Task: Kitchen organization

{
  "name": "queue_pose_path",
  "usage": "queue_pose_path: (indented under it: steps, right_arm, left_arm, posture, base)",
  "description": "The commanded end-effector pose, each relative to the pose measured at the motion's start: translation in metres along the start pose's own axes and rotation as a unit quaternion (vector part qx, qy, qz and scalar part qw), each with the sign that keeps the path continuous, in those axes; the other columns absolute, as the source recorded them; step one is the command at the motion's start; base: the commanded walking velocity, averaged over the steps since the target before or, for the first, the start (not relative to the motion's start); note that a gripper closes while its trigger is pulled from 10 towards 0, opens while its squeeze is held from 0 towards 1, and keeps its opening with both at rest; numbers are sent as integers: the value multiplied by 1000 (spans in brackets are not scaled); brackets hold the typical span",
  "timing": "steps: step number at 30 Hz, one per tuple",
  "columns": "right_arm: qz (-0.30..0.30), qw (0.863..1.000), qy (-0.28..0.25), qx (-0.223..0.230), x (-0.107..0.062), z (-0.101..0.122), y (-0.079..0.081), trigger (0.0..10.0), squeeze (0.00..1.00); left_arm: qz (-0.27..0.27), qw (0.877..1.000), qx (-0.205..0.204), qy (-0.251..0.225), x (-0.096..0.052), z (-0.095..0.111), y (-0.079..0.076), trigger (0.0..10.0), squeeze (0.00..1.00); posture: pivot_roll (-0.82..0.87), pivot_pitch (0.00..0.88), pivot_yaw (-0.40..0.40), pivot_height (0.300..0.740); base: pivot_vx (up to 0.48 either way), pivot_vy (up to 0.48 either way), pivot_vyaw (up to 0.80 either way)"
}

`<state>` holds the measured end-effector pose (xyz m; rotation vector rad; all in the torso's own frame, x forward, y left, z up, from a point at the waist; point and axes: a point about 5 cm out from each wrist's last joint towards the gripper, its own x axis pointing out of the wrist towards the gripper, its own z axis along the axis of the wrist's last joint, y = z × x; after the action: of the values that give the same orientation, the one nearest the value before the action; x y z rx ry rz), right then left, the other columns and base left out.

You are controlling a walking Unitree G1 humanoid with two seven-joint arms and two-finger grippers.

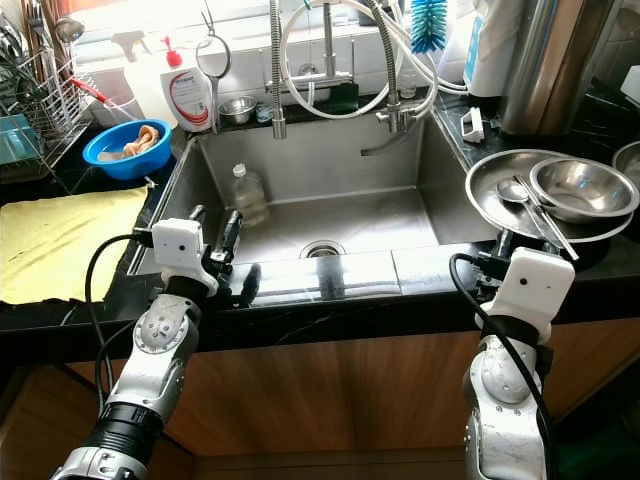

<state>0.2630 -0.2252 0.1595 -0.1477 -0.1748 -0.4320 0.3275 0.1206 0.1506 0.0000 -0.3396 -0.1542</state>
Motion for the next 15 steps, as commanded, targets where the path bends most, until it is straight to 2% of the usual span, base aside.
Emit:
queue_pose_path:
  steps: [1,15]
  right_arm:
    - [26,1000,-2,1,1,2,10,10000,0]
    - [71,997,34,2,-1,-9,22,10000,0]
  left_arm:
    - [8,1000,2,8,-3,-4,4,10000,0]
    - [4,1000,1,11,-3,-5,2,10000,0]
  posture:
    - [-288,0,126,740]
    - [-289,0,128,740]
  base:
    - [0,0,0]
    - [0,0,0]
